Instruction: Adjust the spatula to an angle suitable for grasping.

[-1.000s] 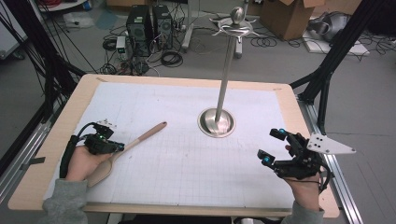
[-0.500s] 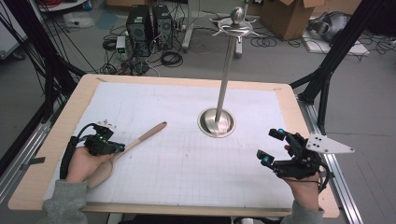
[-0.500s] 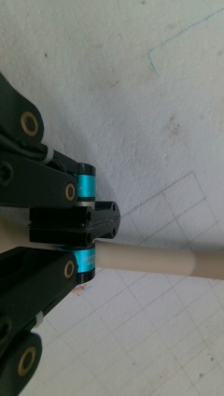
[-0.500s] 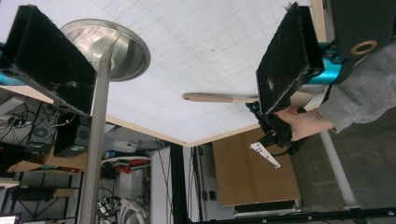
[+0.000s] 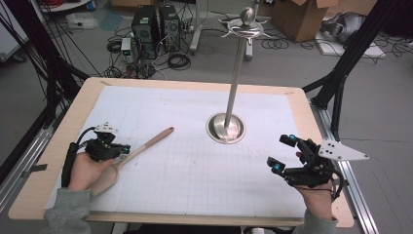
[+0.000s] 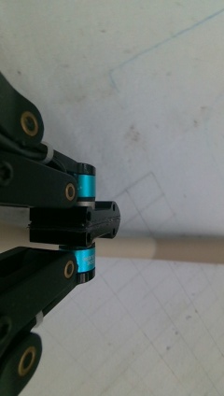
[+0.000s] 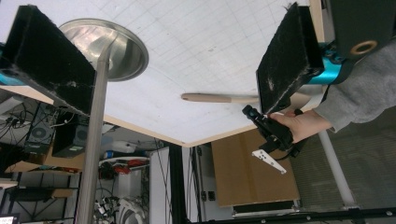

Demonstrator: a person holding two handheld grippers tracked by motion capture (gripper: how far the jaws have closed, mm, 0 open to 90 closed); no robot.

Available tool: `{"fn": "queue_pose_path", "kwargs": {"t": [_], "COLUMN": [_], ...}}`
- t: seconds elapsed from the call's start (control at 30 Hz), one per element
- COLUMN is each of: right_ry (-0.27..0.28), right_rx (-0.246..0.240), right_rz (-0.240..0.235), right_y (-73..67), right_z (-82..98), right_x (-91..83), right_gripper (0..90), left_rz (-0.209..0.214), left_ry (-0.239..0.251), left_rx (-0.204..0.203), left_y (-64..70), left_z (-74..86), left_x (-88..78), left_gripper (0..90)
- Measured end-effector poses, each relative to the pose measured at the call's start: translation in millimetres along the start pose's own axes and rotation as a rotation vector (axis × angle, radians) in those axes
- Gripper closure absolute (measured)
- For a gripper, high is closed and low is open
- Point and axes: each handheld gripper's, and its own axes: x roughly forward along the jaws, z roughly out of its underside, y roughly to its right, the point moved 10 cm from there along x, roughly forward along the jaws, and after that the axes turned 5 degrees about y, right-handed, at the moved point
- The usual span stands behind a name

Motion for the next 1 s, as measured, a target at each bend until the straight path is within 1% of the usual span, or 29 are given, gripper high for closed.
{"fn": "queue_pose_path", "kwargs": {"t": [0.03,0.1,0.17,0.23,0.33,0.37,0.5,0.63,0.67,0.73,0.77,0.83,0.9,0.93,0.97,1.0], "right_ry": [-0.001,0.002,0.005,0.005,0.007,0.006,0.005,0.001,0.005,0.001,0.002,-0.001,-0.004,-0.004,-0.004,-0.001], "right_rx": [-0.001,-0.004,-0.002,-0.002,-0.003,-0.003,-0.006,-0.001,-0.001,-0.008,-0.003,-0.002,0.003,0.007,0.010,0.013], "right_rz": [-0.001,-0.004,-0.004,-0.003,-0.002,-0.002,-0.004,-0.005,-0.010,-0.015,-0.019,-0.022,-0.021,-0.020,-0.018,-0.013], "right_y": [-0.3,-0.9,-1.7,-1.8,-1.6,-1.4,-1.2,-2.5,-3.7,-4.8,-5.8,-6.2,-5.4,-5.1,-4.8,-4.0], "right_z": [0.1,-0.5,-1.1,-1.2,-1.3,-1.2,-0.8,-0.5,-1.1,-0.9,-0.8,0.2,1.6,1.9,2.1,1.9], "right_x": [-0.2,-0.5,-1.3,-2.3,-2.9,-3.0,-2.8,-2.5,-1.9,-1.4,-0.8,-0.4,-1.0,-1.7,-2.6,-4.0], "right_gripper": [11.3,11.3,11.3,11.3,11.3,11.3,11.3,11.3,11.3,11.3,11.3,11.3,11.3,11.3,11.3,11.3], "left_rz": [0.002,0.013,0.009,0.015,0.034,0.036,0.048,0.050,0.051,0.038,0.032,0.020,-0.007,-0.015,-0.029,-0.029], "left_ry": [0.009,0.045,0.070,0.079,0.064,0.055,0.019,0.002,0.002,-0.004,-0.010,-0.011,-0.017,-0.024,-0.028,-0.028], "left_rx": [0.016,0.039,0.058,0.075,0.076,0.086,0.098,0.107,0.102,0.109,0.117,0.118,0.119,0.126,0.117,0.114], "left_y": [2.2,7.9,11.4,15.2,20.4,21.5,26.9,29.8,31.0,31.5,31.0,31.1,28.7,27.1,25.1,23.9], "left_z": [-2.4,-8.1,-12.1,-13.6,-12.0,-11.2,-6.8,-5.2,-4.9,-4.0,-3.8,-3.6,-2.7,-2.0,-0.9,-0.9], "left_x": [-0.3,0.1,0.8,2.8,8.0,9.9,18.0,21.9,23.5,25.8,26.2,28.1,29.9,30.1,31.2,30.8], "left_gripper": [89.6,89.6,89.6,89.6,89.6,89.6,89.5,89.6,89.5,89.5,89.5,89.6,89.6,89.5,89.5,89.5]}}
